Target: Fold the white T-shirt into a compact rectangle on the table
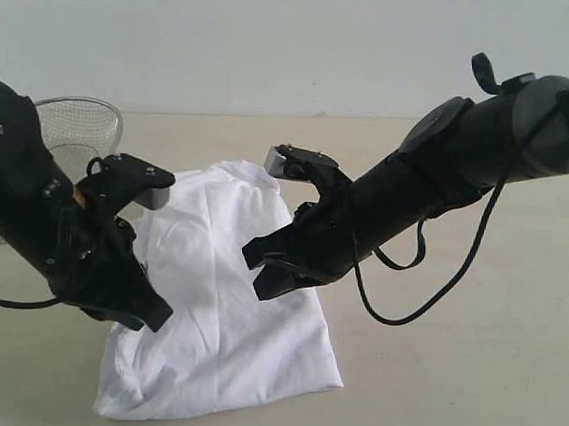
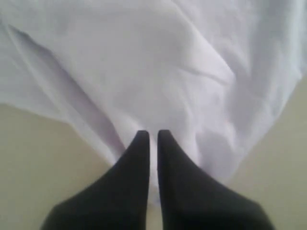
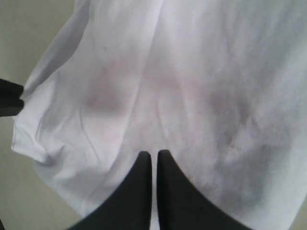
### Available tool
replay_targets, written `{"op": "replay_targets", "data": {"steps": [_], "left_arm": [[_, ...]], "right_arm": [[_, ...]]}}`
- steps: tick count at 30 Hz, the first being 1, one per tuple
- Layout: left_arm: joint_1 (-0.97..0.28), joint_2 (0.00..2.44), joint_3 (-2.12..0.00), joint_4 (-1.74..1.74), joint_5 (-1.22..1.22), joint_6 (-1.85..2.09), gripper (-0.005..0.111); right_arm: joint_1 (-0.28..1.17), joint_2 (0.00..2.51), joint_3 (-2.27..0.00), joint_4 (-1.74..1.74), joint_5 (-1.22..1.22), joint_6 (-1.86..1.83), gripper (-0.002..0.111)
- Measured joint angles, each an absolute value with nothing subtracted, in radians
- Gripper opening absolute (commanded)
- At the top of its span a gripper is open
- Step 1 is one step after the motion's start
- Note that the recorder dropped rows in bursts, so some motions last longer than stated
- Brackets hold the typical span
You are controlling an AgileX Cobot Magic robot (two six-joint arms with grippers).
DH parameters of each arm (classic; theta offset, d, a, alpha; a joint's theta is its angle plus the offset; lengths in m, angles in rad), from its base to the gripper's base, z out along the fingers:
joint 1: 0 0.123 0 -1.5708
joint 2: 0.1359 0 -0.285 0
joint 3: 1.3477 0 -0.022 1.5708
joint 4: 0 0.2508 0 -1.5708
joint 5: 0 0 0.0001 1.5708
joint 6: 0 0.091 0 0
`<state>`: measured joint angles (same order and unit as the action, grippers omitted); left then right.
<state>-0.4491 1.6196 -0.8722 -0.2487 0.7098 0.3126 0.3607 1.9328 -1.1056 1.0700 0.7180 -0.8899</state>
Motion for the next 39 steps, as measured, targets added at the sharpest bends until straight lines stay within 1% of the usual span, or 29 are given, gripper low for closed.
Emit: {"op": "replay_targets", "data": {"steps": [6,14,20,30,35,39], "left_arm": [[-0.449,1.725,-0.872,-0.262,0.690,0.335,0.004],[-0.449,1.773,-0.872,-0.266,0.694,0.341,0.004],[-0.449,1.775,-0.872,-0.234,0.733,0.330,0.004],[-0.449,1.775,-0.809,0.070,0.803,0.073,0.004],[-0.449,1.769,-0.809,0.088,0.803,0.038,0.004],[-0.449,1.699,-0.807,0.067,0.803,0.030,0.004]], "right_arm": [[0.361,1.933,-1.106,1.070,0.718,-0.890,0.000],[0.361,1.933,-1.106,1.070,0.718,-0.890,0.000],[0.361,1.933,-1.106,1.070,0.718,-0.888,0.000],[0.361,1.933,-1.106,1.070,0.718,-0.888,0.000],[0.361,1.933,-1.106,1.070,0.714,-0.888,0.000],[0.361,1.933,-1.106,1.070,0.710,-0.888,0.000]]}}
